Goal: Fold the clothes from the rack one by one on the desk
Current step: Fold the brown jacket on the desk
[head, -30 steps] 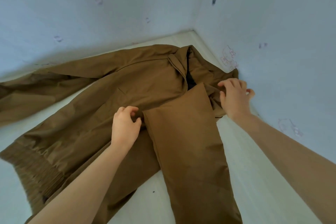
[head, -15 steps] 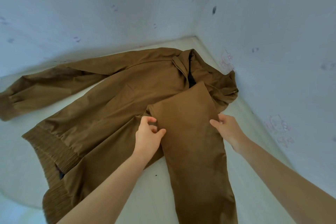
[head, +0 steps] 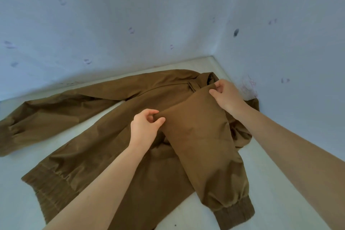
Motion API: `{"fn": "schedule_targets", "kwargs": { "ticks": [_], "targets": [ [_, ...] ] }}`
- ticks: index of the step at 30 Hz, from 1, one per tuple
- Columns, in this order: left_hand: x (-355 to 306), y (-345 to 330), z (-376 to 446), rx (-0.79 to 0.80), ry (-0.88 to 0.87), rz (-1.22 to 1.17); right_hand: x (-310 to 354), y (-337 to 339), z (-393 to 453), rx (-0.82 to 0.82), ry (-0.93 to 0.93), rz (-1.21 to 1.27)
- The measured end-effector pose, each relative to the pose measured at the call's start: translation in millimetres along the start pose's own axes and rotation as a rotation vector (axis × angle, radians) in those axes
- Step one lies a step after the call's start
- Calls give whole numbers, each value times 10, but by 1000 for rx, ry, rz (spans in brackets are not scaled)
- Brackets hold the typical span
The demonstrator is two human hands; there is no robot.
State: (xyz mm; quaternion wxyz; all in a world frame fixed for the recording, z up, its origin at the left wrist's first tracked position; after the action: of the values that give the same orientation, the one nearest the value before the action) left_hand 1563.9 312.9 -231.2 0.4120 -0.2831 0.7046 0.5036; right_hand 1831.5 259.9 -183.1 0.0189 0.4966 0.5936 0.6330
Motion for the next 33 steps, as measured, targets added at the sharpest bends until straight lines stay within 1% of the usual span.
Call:
{"fn": "schedule_targets", "kwargs": {
  "ticks": [4, 6, 9, 11, 12, 14, 17, 22, 24, 26, 27, 29, 30, 32, 33],
  "targets": [
    [166, -58, 246, 23, 33, 61, 51, -329, 331, 30, 18, -87],
    [254, -111, 344, 54, 49, 41, 21, -500, 447, 54, 11, -74],
    [396, -223, 453, 137, 101, -57, -43, -728, 566, 91, 14, -85],
    [474, -255, 510, 142, 145, -80, -87, -864, 625, 122, 41, -113],
    [495, -264, 533, 131, 141, -54, -112, -923, 646, 134, 60, -124],
    [453, -268, 515, 99, 60, 48, -160, -1008, 657, 121, 110, -145],
    [349, -330, 449, 77, -121, 163, -233, -1127, 677, 16, 170, -243],
    [519, -384, 448, 68, -157, 324, -343, -1346, 560, -66, 229, -428],
    [478, -440, 416, 80, -240, 461, -344, -1366, 583, -41, 218, -437],
    [371, -525, 338, 83, -407, 655, -306, -1335, 624, 41, 168, -357],
    [306, -554, 281, 96, -484, 705, -285, -1299, 631, 81, 138, -296],
    [166, -629, 89, 179, -662, 686, -273, -1150, 557, 86, 132, -235],
    [118, -668, -45, 253, -744, 659, -281, -1040, 478, 41, 166, -254],
    [40, -752, -380, 443, -850, 646, -352, -778, 206, -81, 305, -335],
    [34, -801, -531, 551, -864, 645, -427, -675, 55, -101, 392, -381]
  ]
}}
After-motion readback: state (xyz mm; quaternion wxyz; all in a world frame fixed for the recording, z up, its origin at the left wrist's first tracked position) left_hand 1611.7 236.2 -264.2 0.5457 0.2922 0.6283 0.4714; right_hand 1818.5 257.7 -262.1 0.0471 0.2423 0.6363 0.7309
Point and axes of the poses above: each hand's wrist, its own z-axis towards the middle knuckle, its own y-axis out of the back of the hand, x = y × z, the point moved 6 cm from there along z, towards the middle knuckle, and after that the axes turned 6 degrees about -y, right-handed, at the moved point
